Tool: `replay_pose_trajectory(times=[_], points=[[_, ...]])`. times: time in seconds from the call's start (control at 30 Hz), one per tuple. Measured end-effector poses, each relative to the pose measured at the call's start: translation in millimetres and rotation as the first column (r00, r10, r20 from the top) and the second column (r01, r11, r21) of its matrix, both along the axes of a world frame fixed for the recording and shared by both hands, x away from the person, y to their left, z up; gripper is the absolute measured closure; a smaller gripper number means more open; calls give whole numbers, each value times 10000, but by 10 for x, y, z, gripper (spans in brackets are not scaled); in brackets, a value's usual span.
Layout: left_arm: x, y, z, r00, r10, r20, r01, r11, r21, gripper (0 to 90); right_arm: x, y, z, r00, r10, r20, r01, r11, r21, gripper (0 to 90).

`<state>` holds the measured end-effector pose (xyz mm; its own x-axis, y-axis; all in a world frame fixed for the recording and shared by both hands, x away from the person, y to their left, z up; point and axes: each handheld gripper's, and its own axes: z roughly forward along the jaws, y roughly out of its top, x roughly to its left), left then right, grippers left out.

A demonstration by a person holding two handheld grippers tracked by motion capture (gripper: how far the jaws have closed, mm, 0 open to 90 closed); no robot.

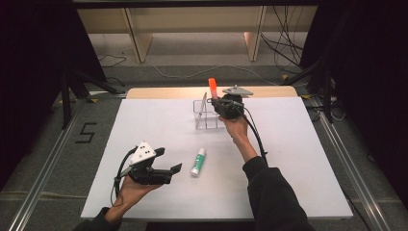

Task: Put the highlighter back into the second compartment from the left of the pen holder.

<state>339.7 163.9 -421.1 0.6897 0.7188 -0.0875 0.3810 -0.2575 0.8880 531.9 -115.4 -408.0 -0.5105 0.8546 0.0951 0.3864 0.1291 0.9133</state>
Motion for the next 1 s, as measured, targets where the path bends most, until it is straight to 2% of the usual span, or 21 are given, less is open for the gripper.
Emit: replay_pose_trajectory(times=[0.37,0.4,1.0], points=[[0,3,2,10000,-10,12,10,10000,11,157,98,79,-46,9998,-180,-80,179,9998,-76,766],[-1,-2,1,10000,40,-2,-40,10000,-85,158,101,88,-50,9998,-188,-90,188,9998,-59,766],[-5,-16,-3,10000,-71,-48,71,10000,-13,158,151,170,-128,9994,-285,-192,284,9996,-81,763]])
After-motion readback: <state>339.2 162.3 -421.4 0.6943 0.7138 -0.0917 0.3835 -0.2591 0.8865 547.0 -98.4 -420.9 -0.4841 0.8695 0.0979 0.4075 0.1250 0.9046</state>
